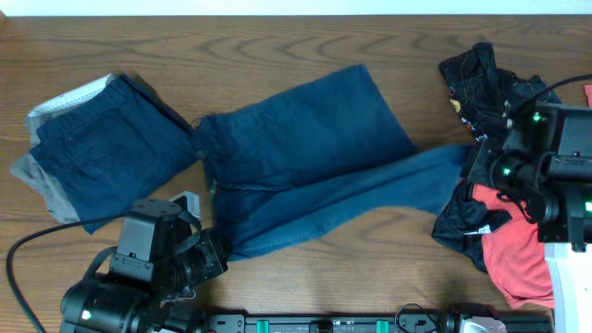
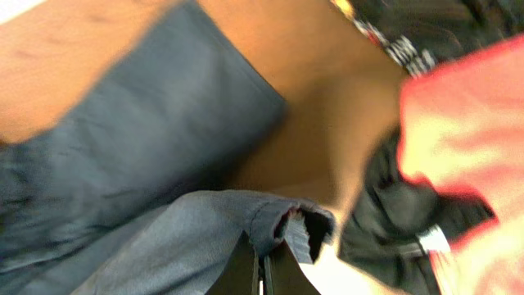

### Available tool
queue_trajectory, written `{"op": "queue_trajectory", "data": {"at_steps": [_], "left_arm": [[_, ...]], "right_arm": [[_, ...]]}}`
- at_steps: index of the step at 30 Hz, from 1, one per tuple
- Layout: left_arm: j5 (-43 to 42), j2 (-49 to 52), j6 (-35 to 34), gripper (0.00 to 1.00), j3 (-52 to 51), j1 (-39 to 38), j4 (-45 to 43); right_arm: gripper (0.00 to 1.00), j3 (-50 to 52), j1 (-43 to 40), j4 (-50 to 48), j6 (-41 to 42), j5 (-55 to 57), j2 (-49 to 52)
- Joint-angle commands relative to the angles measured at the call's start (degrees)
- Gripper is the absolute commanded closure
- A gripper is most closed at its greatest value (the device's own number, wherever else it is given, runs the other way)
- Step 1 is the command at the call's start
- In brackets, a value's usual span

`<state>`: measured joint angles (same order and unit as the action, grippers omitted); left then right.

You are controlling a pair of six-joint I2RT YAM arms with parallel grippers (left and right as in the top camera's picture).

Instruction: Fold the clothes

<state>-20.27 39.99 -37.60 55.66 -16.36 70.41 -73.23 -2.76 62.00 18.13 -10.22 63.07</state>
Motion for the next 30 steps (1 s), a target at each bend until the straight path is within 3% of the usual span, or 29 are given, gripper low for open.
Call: {"op": "queue_trajectory", "data": {"at_steps": [1, 7, 13, 20, 30], "left_arm": [[8.96, 0.46, -3.08, 0.94, 0.57, -0.07, -1.4], [16.96, 2.86, -4.11, 0.94, 0.57, -0.07, -11.96], [24.11, 8.2, -4.13, 0.94, 0.57, 0.11, -15.58], [15.96, 9.97, -4.04, 0.94, 0.59, 0.11, -14.34], [2.69, 3.39, -4.07, 0.94, 0.59, 0.09, -0.7]], "right_arm": [[0.99, -1.16, -0.13, -4.94, -3.63, -0.72, 1.62], [0.99, -1.16, 1.2, -17.35, -2.97, -0.76, 6.14], [0.99, -1.16, 3.13, -25.9, -3.43, -0.66, 10.99], [0.99, -1.16, 3.04, -21.57, -3.43, 6.14, 11.32], [0.99, -1.16, 0.66, -9.53, -3.41, 13.49, 4.63]]}}
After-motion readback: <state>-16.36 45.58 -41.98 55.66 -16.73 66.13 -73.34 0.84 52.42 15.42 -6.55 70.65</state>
